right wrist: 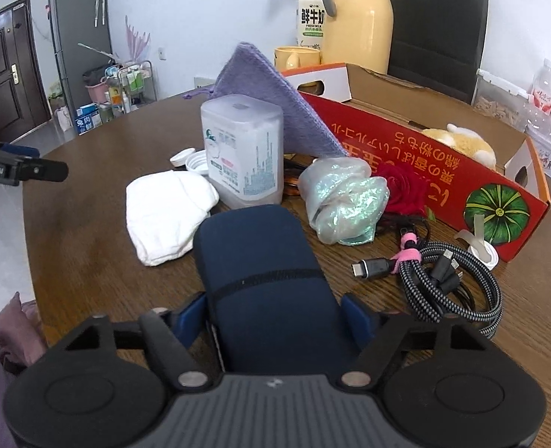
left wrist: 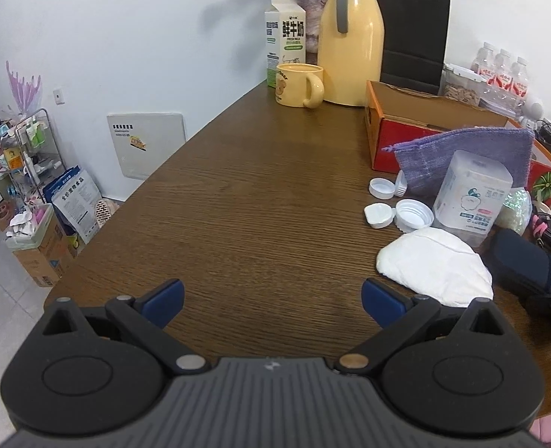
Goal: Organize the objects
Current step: 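Move both tools back over the remaining items on the table, then grasp the navy zip pouch with the right tool while the left tool grasps the purple cloth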
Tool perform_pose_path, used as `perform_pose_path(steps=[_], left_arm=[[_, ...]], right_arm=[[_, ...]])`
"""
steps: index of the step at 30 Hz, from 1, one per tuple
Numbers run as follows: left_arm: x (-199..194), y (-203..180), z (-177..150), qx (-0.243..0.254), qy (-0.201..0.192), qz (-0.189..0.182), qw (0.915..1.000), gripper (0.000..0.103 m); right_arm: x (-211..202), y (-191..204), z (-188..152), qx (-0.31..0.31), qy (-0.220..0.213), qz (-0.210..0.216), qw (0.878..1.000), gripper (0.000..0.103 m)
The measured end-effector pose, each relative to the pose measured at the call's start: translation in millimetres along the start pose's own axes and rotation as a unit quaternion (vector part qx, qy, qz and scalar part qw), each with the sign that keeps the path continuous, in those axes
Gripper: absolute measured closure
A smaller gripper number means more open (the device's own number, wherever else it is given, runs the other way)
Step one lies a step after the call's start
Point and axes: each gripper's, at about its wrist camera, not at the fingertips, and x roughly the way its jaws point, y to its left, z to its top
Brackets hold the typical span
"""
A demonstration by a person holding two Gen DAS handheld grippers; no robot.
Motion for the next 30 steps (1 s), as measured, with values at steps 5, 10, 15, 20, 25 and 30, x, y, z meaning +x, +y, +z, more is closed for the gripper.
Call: perform_pose_path(steps=[5,10,15,20,25,30], left_arm=[[1.2,-6.5,1.3,0.008,-0.003,-0.006,0.9999,0.0],[-0.1,-15.9,9.4,0.027,-0.019,-0.022,0.9992,0.0],[-1.2,-31.3,23.6,0.058,-0.046,-0.048,0.9961,0.0],[3.6,-56.9,42.9,0.108,-0.074,-0.077,0.9884,0.0],[13.4,-90.1,60.5,0.178,-0.103,-0.103,0.9733,0.0],[35.2,-119.5,75.9,0.229,-0.111,-0.117,0.9601,0.0]], right_arm=[[-8.6,8.6,-6.4,0.014,-0.018,-0.018,1.0,0.039],[-20.2,15.0,-13.8,0.034,-0.039,-0.041,0.998,0.04],[-37.2,11.6,-15.1,0.06,-0.066,-0.066,0.994,0.04],[-51.4,2.6,-12.4,0.071,-0.079,-0.101,0.989,0.04],[-60.5,-7.1,-11.1,0.08,-0.086,-0.125,0.985,0.04],[-64.5,-14.8,-9.4,0.089,-0.091,-0.139,0.982,0.04]])
